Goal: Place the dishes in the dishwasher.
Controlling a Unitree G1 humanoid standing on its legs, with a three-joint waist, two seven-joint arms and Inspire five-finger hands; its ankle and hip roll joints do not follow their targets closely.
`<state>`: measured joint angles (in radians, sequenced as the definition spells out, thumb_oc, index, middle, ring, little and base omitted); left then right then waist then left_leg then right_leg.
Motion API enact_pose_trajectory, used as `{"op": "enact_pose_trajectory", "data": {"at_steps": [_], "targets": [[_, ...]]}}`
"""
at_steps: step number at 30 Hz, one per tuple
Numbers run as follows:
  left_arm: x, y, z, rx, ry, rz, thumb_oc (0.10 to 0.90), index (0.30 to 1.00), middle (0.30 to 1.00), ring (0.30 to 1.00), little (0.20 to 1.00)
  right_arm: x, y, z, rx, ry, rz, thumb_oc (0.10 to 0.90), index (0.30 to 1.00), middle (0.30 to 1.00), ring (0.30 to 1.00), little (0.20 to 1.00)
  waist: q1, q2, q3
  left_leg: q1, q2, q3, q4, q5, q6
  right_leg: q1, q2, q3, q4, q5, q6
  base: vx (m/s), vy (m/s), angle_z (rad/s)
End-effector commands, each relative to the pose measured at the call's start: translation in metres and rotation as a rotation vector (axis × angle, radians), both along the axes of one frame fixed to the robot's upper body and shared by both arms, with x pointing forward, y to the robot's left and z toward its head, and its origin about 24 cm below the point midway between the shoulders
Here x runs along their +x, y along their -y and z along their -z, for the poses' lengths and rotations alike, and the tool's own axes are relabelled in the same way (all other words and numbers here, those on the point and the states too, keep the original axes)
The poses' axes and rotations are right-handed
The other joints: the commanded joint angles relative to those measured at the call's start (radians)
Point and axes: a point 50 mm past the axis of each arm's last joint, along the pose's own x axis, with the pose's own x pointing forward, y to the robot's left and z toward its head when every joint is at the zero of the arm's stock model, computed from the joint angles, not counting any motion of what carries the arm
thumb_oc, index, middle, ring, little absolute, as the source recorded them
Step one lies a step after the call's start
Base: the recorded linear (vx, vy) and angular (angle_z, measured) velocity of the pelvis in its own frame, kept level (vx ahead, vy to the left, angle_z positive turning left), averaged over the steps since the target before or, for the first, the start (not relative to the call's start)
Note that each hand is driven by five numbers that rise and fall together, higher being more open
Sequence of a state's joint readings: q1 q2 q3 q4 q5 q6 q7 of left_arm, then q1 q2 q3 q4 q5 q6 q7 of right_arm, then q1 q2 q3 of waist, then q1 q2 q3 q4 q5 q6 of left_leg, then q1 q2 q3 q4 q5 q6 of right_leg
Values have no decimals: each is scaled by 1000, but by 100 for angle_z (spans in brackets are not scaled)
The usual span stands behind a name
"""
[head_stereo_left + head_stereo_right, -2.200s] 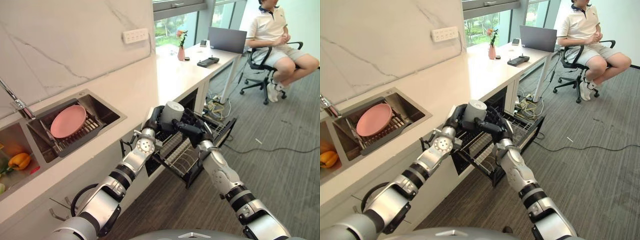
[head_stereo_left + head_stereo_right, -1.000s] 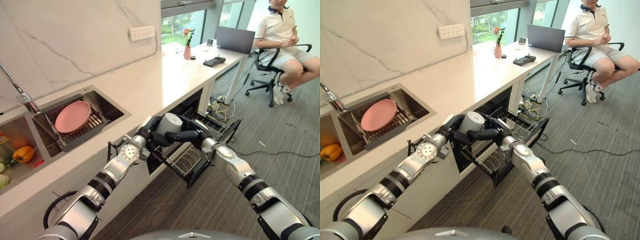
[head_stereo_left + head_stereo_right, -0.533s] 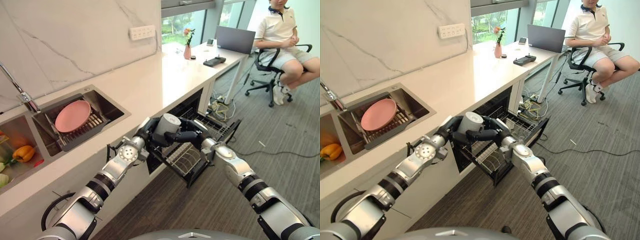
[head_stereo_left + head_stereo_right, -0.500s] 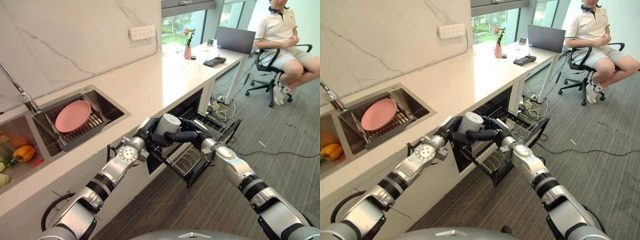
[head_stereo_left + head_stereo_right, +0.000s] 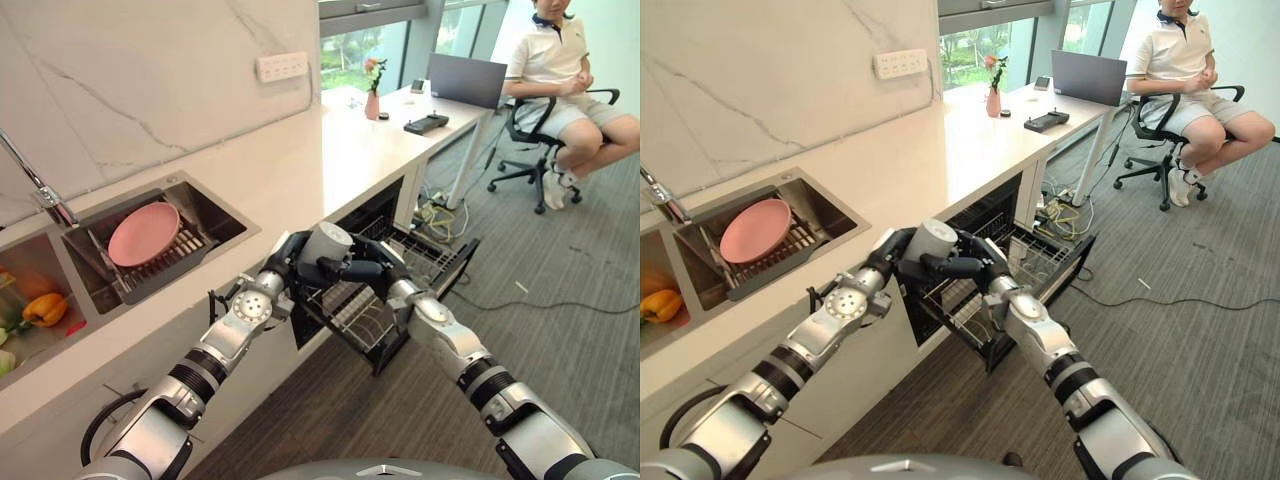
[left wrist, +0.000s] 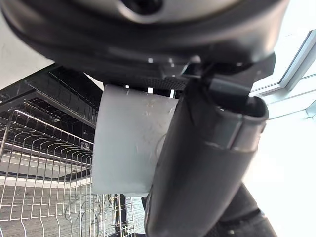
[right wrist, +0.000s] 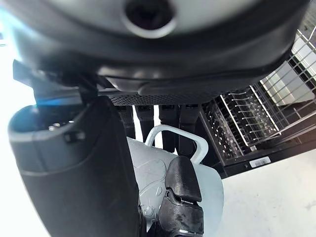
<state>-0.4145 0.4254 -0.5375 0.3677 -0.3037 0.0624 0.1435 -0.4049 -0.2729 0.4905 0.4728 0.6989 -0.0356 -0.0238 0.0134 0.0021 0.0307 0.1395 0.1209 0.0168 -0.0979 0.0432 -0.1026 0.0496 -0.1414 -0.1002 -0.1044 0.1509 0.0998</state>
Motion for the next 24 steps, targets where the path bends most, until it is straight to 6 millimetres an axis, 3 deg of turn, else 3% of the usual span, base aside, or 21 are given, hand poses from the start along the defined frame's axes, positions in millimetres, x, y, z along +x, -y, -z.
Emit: {"op": "enact_pose_trajectory", "data": {"at_steps": [1,14,24], "targets": [[-5,80,-87,-280,396,318,800,900,900,900,900,33,9,-92,285,365,282,400,300,300,300,300,14,24,-42,-8,-26,-42,11,-96,44,42,-83,-17,17,-89,65,0,0,0],[-14,64,-110,-158,611,280,800,900,900,900,900,26,52,-104,104,500,614,400,300,300,300,300,4,36,-50,-8,-32,-42,11,-94,52,34,-88,-10,17,-84,66,0,0,0],[-16,59,-112,-109,674,244,800,900,900,900,900,21,63,-103,113,498,730,400,300,300,300,300,0,39,-52,-7,-35,-45,11,-97,54,34,-88,-7,17,-85,65,0,0,0]]}}
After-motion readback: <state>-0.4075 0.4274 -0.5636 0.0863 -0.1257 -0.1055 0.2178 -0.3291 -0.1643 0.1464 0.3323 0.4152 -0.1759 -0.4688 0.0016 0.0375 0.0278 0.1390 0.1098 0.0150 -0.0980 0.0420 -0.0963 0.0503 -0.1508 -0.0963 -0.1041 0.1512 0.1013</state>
